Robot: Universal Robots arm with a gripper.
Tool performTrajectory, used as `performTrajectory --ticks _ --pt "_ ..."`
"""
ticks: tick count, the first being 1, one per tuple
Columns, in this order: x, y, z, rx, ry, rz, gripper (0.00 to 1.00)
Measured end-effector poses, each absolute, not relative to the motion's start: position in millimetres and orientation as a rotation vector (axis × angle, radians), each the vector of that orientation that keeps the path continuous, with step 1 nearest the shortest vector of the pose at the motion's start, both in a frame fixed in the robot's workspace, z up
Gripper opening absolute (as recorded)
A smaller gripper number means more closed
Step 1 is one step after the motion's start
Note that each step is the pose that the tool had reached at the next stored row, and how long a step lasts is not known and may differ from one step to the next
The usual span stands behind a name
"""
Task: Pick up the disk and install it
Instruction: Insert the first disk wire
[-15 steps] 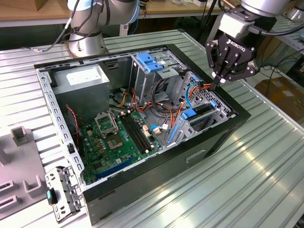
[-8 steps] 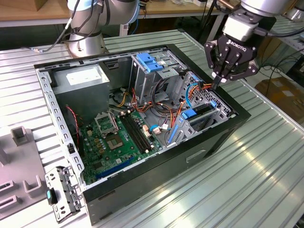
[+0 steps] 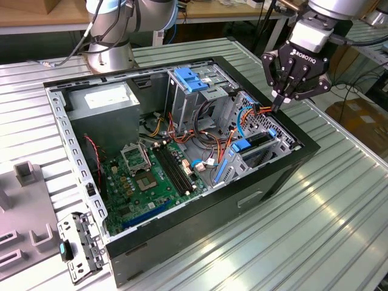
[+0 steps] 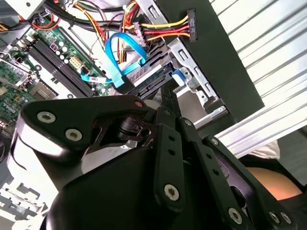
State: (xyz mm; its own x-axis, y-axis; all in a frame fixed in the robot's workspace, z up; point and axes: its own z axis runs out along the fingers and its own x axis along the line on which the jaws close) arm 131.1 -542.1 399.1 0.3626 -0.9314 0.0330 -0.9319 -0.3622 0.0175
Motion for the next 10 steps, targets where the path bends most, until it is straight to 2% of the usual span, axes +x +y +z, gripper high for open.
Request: performTrajectory --ticks 10 --pt "146 -536 399 2.593 -1.714 0.028 0.11"
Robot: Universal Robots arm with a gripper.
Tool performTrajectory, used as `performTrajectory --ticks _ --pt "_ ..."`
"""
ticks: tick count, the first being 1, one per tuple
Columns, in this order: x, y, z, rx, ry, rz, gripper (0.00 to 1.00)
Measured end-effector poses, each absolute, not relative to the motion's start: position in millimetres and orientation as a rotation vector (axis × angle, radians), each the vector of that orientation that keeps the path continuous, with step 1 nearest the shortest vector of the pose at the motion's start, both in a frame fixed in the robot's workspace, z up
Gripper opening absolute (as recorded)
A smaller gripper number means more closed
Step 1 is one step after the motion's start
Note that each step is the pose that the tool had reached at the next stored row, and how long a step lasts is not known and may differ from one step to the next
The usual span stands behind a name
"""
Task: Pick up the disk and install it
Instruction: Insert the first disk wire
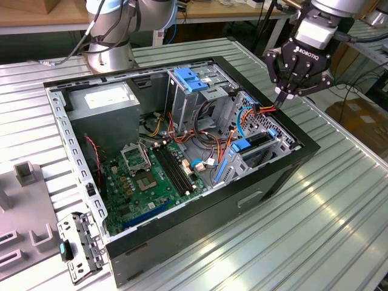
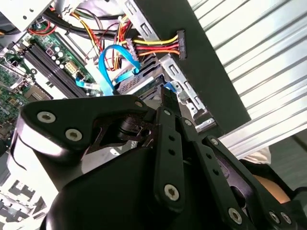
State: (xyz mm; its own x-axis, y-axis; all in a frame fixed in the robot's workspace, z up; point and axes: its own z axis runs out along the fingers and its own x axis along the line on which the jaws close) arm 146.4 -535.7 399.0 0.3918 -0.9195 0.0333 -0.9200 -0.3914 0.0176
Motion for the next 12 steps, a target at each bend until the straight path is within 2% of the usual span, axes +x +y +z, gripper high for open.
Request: performTrajectory --ticks 12 --pt "148.7 -534.6 397.4 2.794 -1.368 0.035 0.11"
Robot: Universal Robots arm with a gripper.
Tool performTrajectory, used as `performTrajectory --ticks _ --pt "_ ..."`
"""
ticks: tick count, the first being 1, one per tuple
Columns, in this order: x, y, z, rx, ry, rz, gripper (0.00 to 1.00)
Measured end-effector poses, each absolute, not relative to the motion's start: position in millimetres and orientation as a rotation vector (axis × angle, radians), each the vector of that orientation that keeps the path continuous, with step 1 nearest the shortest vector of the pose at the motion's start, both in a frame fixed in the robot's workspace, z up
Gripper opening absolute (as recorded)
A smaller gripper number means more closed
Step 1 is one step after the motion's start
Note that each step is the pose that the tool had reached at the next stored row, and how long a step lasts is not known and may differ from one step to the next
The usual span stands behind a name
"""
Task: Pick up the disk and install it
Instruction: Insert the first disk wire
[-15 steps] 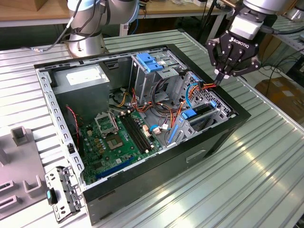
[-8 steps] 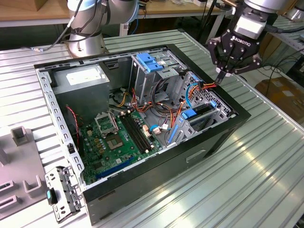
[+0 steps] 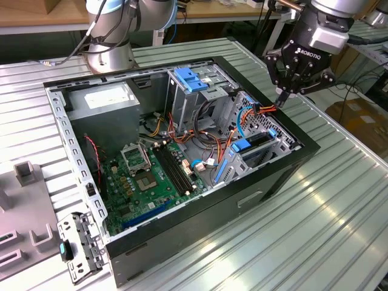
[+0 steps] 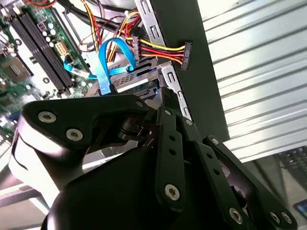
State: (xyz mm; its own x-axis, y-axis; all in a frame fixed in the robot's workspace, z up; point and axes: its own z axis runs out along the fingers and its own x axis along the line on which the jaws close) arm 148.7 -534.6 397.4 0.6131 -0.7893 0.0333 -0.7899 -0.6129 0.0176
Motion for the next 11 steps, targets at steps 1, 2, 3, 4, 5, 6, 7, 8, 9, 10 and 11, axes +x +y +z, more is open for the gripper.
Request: performTrajectory --ticks 1,2,3,4,5,6,7,8,9,10,11 --pt "149 -535 397 2.805 -1.347 0.035 0.11" --pt "150 -535 397 2.811 -1.334 0.035 0.11" --pt "152 -535 397 2.817 -1.321 0.035 0.11" --pt "153 -534 397 2.821 -1.313 0.035 0.11" --pt "155 -534 397 2.826 -1.302 0.035 0.11" --pt "157 -534 397 2.829 -1.295 0.036 0.11" --pt "159 -534 397 2.833 -1.288 0.036 0.11" --pt "160 -534 397 2.835 -1.283 0.036 0.11" --pt "163 -533 397 2.837 -1.279 0.036 0.11" --pt "164 -533 397 2.838 -1.276 0.036 0.11" --pt "166 -532 397 2.840 -1.272 0.036 0.11"
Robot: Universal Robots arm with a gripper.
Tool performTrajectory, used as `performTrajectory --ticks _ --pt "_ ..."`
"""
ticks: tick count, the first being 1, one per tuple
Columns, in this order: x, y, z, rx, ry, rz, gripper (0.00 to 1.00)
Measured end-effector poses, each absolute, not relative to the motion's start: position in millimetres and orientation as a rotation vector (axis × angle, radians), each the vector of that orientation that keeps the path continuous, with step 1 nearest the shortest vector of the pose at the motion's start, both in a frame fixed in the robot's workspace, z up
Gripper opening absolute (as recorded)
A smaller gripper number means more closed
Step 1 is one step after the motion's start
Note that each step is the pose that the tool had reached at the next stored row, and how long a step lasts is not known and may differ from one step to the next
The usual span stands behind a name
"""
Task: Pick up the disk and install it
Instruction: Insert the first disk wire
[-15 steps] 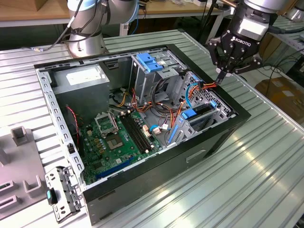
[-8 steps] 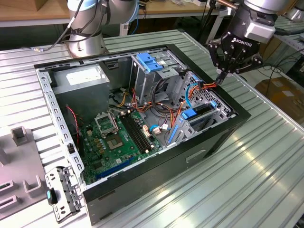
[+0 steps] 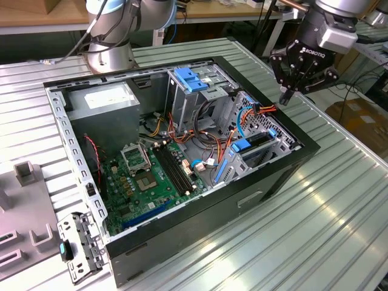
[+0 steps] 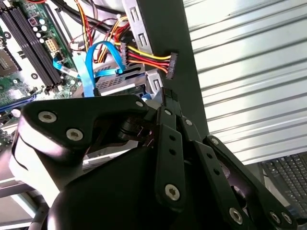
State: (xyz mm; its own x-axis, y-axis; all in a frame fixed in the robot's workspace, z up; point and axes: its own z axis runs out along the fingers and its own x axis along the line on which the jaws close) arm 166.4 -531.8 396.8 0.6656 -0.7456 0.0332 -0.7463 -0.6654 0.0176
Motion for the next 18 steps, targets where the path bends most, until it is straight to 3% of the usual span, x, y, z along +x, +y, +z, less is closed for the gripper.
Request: performTrajectory --ticks 18 --pt "170.5 -530.3 396.2 2.867 -1.210 0.037 0.11"
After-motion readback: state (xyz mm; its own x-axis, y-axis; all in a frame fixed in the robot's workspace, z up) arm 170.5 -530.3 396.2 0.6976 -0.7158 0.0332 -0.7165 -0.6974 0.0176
